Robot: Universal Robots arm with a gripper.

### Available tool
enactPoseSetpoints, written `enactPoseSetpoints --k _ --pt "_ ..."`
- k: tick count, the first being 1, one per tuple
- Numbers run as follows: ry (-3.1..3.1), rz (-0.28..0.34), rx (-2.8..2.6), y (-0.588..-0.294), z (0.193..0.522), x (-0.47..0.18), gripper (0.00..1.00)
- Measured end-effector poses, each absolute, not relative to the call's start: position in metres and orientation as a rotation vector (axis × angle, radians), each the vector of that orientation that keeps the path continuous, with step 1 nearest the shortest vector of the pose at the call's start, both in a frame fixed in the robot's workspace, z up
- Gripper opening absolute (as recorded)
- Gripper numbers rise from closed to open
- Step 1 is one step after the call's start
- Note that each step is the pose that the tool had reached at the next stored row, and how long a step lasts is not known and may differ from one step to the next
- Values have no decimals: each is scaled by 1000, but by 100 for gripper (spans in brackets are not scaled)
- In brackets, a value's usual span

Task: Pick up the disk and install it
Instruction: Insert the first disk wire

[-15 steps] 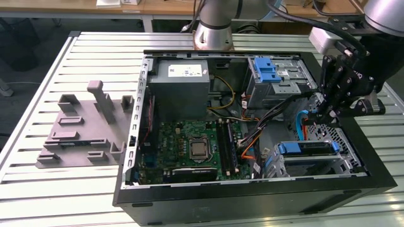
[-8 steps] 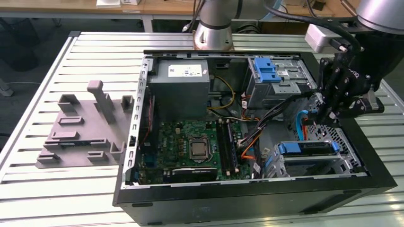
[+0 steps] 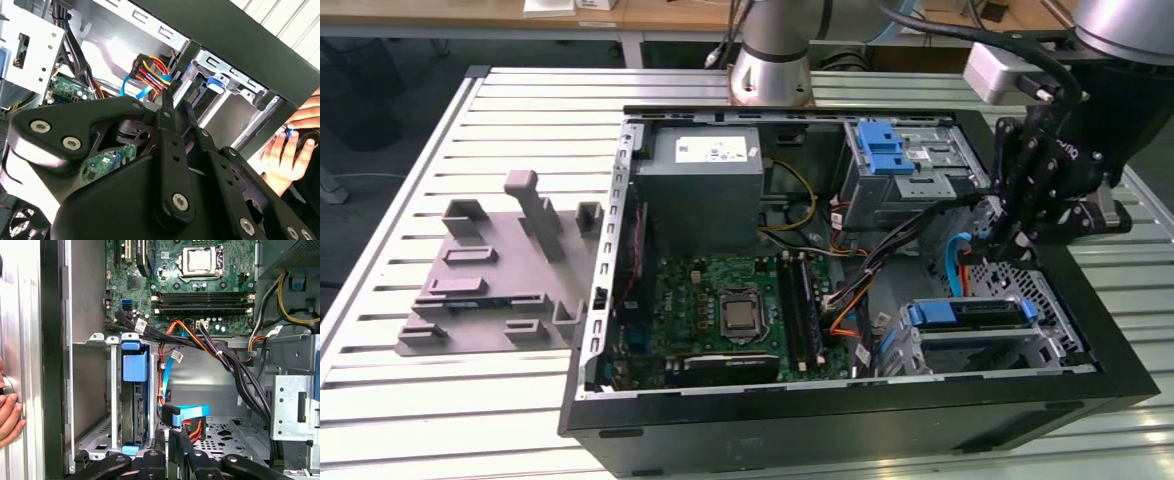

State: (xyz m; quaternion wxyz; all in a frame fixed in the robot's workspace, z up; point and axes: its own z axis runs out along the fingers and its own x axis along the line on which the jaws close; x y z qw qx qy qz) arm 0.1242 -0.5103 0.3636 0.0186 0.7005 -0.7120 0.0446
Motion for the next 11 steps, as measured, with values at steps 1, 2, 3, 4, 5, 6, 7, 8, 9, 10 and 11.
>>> enactPoseSetpoints --k 1,2,3,4,5,6,7,8,9,10,11 --pt "-2211 138 2175 -510 364 124 25" --pt "-2211 139 2175 -509 364 124 25" --pt "-2210 140 2174 -508 364 124 25" --pt "-2209 142 2173 -507 364 124 25" --pt "-2208 143 2173 -506 363 124 25" --pt "-2208 144 2172 -505 363 124 25" --pt "-2208 145 2172 -505 362 124 25" --pt "-2207 145 2172 -504 361 124 25" --pt "-2207 146 2171 -504 360 124 25" --pt "-2207 147 2171 -504 360 124 25" --pt "-2206 148 2170 -504 359 124 25"
